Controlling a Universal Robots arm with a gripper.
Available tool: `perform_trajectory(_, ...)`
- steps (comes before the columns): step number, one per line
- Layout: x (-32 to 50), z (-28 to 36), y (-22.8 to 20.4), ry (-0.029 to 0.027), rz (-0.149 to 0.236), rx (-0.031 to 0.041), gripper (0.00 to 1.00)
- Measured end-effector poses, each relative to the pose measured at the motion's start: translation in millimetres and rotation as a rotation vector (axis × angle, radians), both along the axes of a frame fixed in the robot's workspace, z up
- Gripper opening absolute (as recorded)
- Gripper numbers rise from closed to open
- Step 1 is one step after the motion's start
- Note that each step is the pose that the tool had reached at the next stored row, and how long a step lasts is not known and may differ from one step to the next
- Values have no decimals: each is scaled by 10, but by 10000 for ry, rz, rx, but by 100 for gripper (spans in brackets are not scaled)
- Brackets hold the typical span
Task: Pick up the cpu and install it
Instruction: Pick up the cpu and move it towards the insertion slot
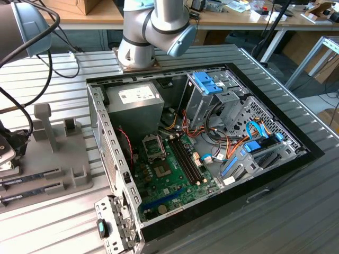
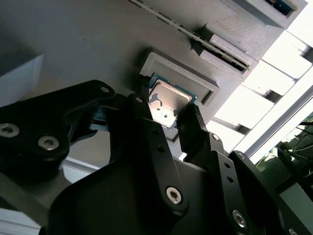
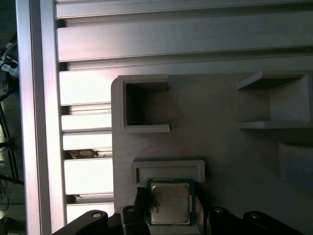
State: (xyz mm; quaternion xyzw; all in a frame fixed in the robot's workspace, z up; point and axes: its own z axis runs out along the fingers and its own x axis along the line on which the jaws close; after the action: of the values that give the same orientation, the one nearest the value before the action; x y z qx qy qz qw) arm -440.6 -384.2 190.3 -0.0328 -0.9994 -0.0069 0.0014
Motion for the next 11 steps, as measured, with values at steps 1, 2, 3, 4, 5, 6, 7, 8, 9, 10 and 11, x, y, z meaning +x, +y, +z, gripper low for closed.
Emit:
perform_trajectory(1, 0, 0, 0, 0, 1, 0, 47)
perform_trajectory(2, 0, 0, 0, 0, 0, 0, 47)
perform_trajectory(3, 0, 0, 0, 0, 1, 0, 47)
perform_trajectory(4, 0, -1, 0, 0, 0, -1, 47)
perform_trajectory(5, 0, -1, 0, 0, 0, 0, 47)
perform_trajectory(6, 0, -1, 0, 0, 0, 0, 47)
perform_trajectory(7, 1, 4, 0, -3, 1, 2, 47)
perform_trajectory(8, 0, 39, 0, -1, 0, 4, 47)
perform_trajectory(9, 0, 76, 0, -1, -1, 6, 47)
perform_trajectory(10, 0, 96, 1, -1, -1, 7, 47)
perform_trajectory(11, 0, 116, 0, -1, 0, 8, 47)
